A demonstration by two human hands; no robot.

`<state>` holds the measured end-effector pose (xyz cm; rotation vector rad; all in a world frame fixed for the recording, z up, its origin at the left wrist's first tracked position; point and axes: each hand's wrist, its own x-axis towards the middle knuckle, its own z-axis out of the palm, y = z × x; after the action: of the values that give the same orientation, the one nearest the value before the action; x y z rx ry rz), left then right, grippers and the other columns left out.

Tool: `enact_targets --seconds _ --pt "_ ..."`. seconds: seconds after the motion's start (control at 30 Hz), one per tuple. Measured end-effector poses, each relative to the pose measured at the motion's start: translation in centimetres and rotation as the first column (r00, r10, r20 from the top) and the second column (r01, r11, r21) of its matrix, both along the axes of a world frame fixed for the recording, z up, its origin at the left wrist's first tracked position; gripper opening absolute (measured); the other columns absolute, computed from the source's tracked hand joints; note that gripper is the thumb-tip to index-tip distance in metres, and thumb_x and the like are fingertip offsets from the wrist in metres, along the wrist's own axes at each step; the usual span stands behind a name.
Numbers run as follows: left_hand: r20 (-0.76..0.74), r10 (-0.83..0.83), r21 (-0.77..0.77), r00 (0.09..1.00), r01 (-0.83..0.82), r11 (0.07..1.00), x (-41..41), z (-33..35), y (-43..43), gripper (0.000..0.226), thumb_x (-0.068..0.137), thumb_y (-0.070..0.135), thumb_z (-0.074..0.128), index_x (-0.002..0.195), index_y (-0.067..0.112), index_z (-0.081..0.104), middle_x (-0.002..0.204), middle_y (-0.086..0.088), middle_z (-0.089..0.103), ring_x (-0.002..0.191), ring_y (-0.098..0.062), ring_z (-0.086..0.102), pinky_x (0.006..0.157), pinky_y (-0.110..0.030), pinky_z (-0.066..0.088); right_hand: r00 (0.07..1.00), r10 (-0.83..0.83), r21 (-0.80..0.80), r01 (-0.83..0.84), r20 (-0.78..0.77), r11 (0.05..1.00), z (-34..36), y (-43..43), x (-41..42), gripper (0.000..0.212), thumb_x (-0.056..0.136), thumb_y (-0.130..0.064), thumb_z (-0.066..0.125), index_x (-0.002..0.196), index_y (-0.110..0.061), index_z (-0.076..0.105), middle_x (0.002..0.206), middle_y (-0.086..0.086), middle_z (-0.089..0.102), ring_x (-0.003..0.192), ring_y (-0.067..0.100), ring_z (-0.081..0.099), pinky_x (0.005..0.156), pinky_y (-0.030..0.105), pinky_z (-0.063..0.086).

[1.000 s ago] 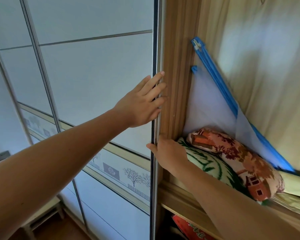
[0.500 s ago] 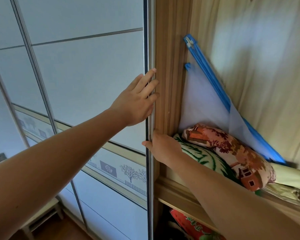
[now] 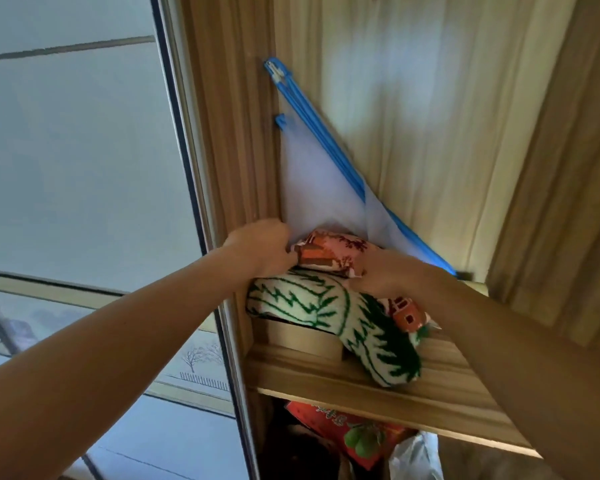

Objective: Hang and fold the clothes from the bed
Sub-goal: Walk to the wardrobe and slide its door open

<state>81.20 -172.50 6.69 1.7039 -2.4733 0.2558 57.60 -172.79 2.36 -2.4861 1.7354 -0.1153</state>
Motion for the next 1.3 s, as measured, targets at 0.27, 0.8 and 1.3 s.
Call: enact_targets --seconds 0.27,0.8,1.3 --pt "-0.197 -0.229 0.173 0.953 0.263 0.949 -7.0 -4.9 -4.0 0.039 0.092 0.035 0.064 0.128 0.019 0.064 0.125 -0.003 0.064 0.112 -0.020 0.058 0.095 -0.030 0.046 0.948 -0.312 0.115 0.318 -0.062 0.941 -1.1 1.8 -8.1 0.040 0.097 -0.047 0.053 0.124 -0.019 0.065 0.121 0.004 0.065 0.108 0.023 0.062 0.086 0.030 0.048" --pt "-0.083 -0.440 0.436 0.894 0.430 0.790 -20.8 -14.0 -7.1 0.060 0.091 0.052 0.056 0.142 0.021 0.047 0.141 -0.003 0.053 0.125 -0.023 0.051 0.105 -0.041 0.044 0.698 -0.711 0.227 0.708 -0.083 0.669 -9.5 6.1 -16.2 0.054 0.093 -0.061 0.058 0.133 -0.024 0.055 0.134 0.003 0.060 0.120 0.026 0.057 0.097 0.039 0.049" --pt "0.000 -0.666 0.510 0.746 0.572 0.642 -31.8 -21.0 -4.4 0.069 0.090 0.054 0.058 0.146 0.016 0.045 0.145 -0.008 0.051 0.130 -0.028 0.051 0.101 -0.039 0.045 0.485 -0.874 0.359 0.819 -0.016 0.448 -16.9 11.9 -20.2 0.060 0.094 -0.063 0.053 0.139 -0.024 0.052 0.140 0.001 0.058 0.127 0.023 0.054 0.103 0.044 0.047"
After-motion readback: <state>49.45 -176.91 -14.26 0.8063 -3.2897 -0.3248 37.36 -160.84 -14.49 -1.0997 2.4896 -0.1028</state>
